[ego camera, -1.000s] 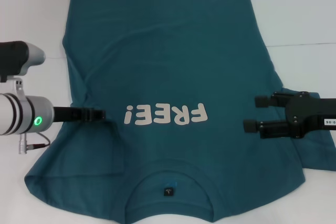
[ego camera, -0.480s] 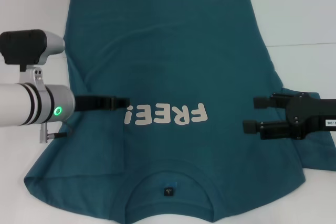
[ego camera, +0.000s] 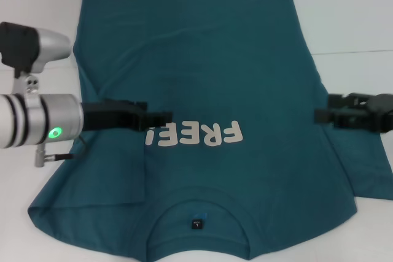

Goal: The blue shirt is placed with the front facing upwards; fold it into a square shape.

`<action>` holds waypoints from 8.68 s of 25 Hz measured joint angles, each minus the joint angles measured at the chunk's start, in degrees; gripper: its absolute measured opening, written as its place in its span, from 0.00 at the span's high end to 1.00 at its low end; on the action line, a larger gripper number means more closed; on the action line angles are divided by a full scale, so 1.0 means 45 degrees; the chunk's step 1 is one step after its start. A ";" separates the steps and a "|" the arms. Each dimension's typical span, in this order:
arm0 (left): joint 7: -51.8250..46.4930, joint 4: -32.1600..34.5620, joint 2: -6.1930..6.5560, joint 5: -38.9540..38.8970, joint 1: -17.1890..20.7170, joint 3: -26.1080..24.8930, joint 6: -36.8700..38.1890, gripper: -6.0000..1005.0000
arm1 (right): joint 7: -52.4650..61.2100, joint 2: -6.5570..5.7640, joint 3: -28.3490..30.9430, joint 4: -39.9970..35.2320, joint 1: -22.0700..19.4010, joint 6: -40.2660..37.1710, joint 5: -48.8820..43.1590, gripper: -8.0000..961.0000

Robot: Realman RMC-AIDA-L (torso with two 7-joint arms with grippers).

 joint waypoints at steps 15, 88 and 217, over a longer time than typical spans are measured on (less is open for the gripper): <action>0.7442 -0.0624 0.0020 -0.3572 0.2213 -0.1569 0.4588 0.13 | 0.7584 -0.2209 0.1344 -0.0286 -0.0251 0.0078 -0.2038 0.02; 0.9425 0.2031 0.0385 -0.2984 0.1660 -0.1890 0.3808 0.14 | 1.0017 -0.2058 -0.1453 0.4465 0.1455 0.6500 -0.5808 0.02; 0.9505 0.1718 0.0302 -0.2992 0.1447 -0.1891 0.3958 0.14 | 1.0268 -0.1881 -0.1892 -0.0083 0.3680 0.2876 -0.6085 0.92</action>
